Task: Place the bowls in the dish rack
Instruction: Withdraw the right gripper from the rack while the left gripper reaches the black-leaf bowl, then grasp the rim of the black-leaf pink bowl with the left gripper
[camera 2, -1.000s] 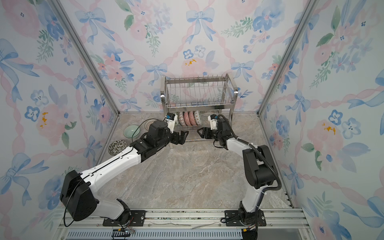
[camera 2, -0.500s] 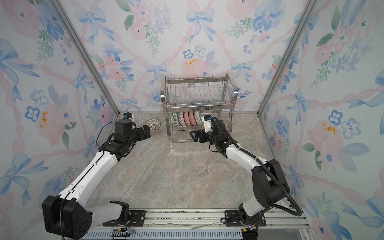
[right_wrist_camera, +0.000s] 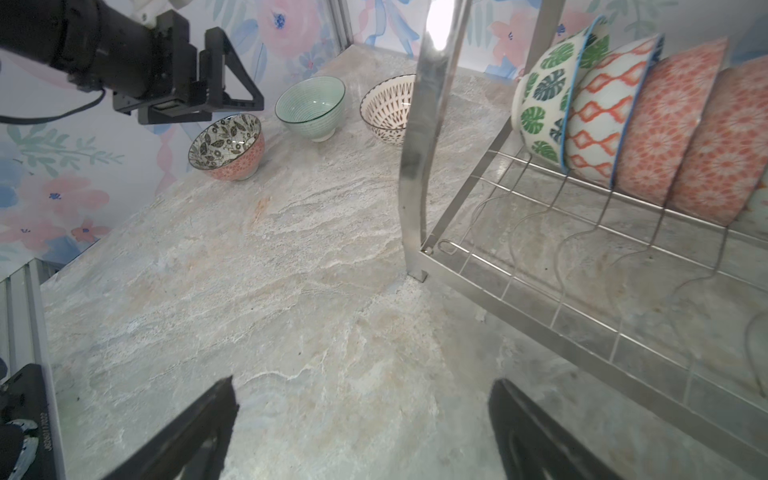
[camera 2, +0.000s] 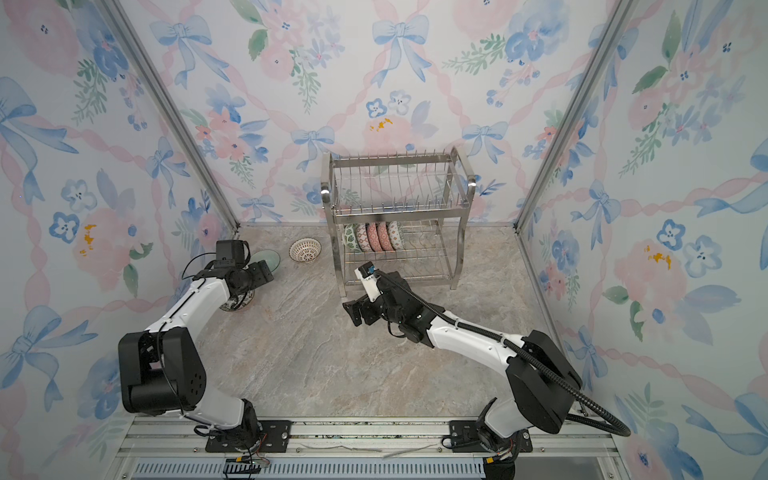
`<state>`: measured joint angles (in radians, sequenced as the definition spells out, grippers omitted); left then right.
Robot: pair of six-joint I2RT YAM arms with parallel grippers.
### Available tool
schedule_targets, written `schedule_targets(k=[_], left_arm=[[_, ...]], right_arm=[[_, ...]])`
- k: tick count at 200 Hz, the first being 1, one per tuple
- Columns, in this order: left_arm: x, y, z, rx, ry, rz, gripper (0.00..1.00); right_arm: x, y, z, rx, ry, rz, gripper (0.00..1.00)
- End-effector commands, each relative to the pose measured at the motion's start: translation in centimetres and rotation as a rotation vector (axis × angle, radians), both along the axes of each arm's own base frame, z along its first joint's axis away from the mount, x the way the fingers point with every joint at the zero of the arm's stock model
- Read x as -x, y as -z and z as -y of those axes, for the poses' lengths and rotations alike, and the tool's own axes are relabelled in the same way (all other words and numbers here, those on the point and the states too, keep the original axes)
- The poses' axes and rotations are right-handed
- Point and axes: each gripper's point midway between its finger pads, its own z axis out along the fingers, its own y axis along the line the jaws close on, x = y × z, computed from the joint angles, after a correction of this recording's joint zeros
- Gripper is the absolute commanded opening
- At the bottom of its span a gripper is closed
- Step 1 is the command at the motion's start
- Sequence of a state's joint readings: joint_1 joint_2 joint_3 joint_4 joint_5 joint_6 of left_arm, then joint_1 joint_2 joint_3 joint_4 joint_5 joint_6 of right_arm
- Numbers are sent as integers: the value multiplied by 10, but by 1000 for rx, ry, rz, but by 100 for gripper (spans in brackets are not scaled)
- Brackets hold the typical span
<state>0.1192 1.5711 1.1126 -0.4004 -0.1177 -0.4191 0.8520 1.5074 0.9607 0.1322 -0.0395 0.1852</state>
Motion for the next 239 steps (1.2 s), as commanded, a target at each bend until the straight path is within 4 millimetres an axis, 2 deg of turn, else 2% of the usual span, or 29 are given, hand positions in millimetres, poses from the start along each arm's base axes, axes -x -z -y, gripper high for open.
schedule_targets(k=[1, 15, 38, 81, 147, 162, 205, 219, 230, 239], left_arm=[[-2, 16, -11, -40, 36, -98, 90], [-1, 31, -18, -30, 33, -138, 89], [-1, 47, -26, -4, 31, -173, 79], [0, 67, -20, 16, 65, -221, 66], [-2, 73, -17, 33, 78, -231, 38], [-2, 73, -16, 38, 85, -231, 35], [-1, 78, -11, 61, 101, -238, 10], [-1, 77, -9, 69, 110, -236, 7], [-1, 78, -7, 70, 123, -238, 0], [0, 79, -5, 66, 129, -247, 0]], right_arm=[[-3, 7, -7, 25, 12, 36, 97], [-1, 7, -11, 8, 5, 28, 97], [-2, 6, -12, -7, 8, 26, 97], [-1, 13, -12, -20, 19, 9, 97], [-2, 18, -1, -18, 46, 16, 97], [-2, 19, -2, -16, 42, 11, 97], [-4, 13, -4, -27, 45, 14, 97], [-4, 11, -3, -26, 48, 17, 96], [-5, 10, 0, -26, 55, 19, 96], [-5, 9, 3, -27, 62, 17, 97]])
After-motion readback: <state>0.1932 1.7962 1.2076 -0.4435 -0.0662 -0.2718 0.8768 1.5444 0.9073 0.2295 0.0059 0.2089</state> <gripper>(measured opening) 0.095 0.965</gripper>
